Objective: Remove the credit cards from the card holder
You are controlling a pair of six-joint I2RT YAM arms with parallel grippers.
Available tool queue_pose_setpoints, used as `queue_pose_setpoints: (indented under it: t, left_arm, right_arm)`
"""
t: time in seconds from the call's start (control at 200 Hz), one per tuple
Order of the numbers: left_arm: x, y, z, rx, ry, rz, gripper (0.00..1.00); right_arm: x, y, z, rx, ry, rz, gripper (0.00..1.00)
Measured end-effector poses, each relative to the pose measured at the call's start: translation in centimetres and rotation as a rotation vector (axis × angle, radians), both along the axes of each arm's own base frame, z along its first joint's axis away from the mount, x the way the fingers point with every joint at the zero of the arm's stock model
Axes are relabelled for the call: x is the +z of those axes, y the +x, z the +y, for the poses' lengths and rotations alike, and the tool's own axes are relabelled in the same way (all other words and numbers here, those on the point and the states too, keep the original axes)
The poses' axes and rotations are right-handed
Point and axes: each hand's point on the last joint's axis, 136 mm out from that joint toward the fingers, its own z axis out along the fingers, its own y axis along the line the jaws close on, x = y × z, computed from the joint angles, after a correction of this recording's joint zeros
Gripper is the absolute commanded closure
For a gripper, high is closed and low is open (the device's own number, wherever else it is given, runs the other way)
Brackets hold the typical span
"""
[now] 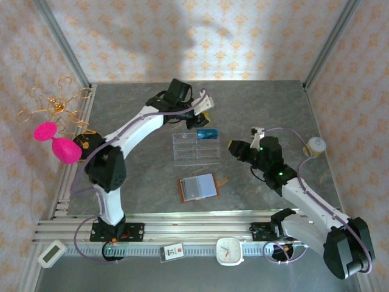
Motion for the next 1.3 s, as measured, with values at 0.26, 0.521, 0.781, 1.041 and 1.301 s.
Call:
queue_pose_setpoints:
  t: [0.26,0.521,0.781,1.041,1.301]
  left_arm:
    - [8.5,-8.5,2.6,0.165,-0.523,-0.058,0.58]
    - [-2.9,-14.5,7.0,0.449,-0.665,0.287,0.58]
    - [-1.8,-16.9,10.0,0.579,-0.817,0.29,0.58]
    - [-4.8,-16.8,12.2,0.732,-0.784,0.337,0.62]
    - [-10.3,-17.7,11.6,0.783,-0.652,0.453,0.88]
  right_arm:
    - [-4.4,-5.7,8.6,0.283,-0.152,0.061,0.59]
    - [-10.6,-11.4,15.4,0.487,-0.435,0.083,0.6]
    - [-13.3,-10.7,16.3,0.431,-0.612,0.057,0.6]
    - [-14.9,-9.9,15.8,0.368,-0.704,0.054,0.89]
    - [-14.6,-9.8,14.9,0.296,-0.634,0.066,1.0]
